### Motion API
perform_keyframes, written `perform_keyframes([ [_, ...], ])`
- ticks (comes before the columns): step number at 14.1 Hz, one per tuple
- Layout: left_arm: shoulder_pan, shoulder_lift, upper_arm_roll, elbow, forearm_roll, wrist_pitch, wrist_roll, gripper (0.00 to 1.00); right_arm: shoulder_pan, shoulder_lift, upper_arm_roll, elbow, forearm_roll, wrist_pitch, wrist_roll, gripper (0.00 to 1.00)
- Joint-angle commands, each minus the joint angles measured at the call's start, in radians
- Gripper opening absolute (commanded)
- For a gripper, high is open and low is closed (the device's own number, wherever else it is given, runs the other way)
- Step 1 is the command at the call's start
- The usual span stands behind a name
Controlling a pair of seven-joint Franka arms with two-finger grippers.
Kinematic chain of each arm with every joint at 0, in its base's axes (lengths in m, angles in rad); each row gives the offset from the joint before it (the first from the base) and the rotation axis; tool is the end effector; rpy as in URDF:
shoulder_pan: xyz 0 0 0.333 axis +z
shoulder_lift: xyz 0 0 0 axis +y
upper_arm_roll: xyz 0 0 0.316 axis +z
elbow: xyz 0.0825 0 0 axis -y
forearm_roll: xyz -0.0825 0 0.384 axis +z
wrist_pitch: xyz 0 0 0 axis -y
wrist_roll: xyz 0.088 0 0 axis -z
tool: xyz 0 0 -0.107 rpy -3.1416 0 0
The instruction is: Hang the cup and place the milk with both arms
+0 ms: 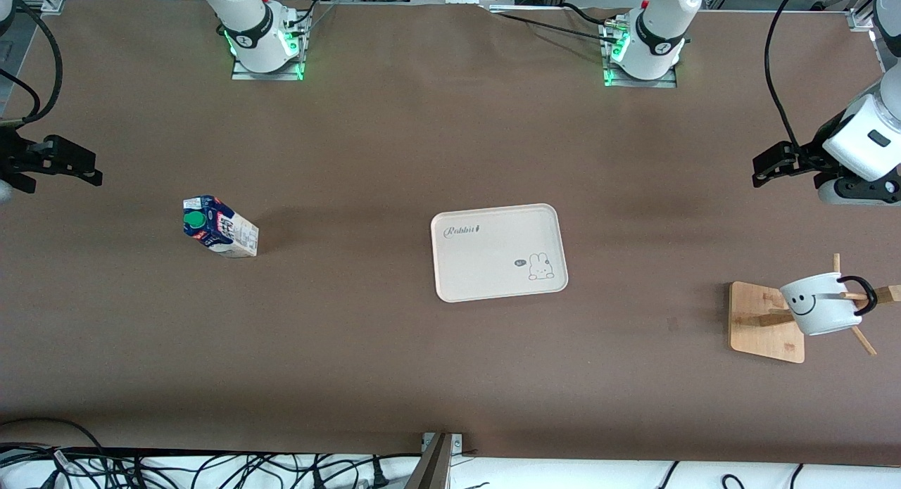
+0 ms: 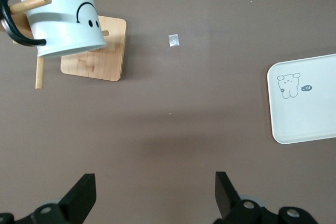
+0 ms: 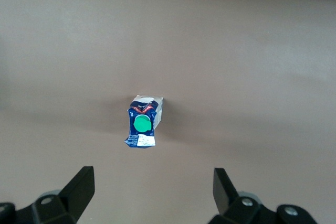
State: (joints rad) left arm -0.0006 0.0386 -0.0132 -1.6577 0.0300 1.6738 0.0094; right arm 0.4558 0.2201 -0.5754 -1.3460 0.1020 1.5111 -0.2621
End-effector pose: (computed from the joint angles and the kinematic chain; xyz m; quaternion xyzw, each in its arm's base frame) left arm 0.5715 -0.0048 0.5705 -0.9997 0.0133 0.0112 0.0147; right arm 0.6069 -0.0207 0.6143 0.9968 0.0786 -0.0117 0.0066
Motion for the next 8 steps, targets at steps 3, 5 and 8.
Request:
perform_keyframes([
  [3,-0.001,0.006,-0.001,0.027,-0.018,-0.025,-0.003,1.00,-0.393,-0.033,0.436,0.015,-0.100,-0.025,-0.048,1.00],
  [5,-0.001,0.006,-0.001,0.027,-0.018,-0.026,-0.005,1.00,-0.498,-0.041,0.612,0.015,-0.189,-0.023,-0.035,1.00],
  [8,-0.001,0.004,-0.001,0.027,-0.018,-0.026,-0.003,1.00,-0.525,-0.044,0.637,0.008,-0.186,-0.014,0.006,1.00],
])
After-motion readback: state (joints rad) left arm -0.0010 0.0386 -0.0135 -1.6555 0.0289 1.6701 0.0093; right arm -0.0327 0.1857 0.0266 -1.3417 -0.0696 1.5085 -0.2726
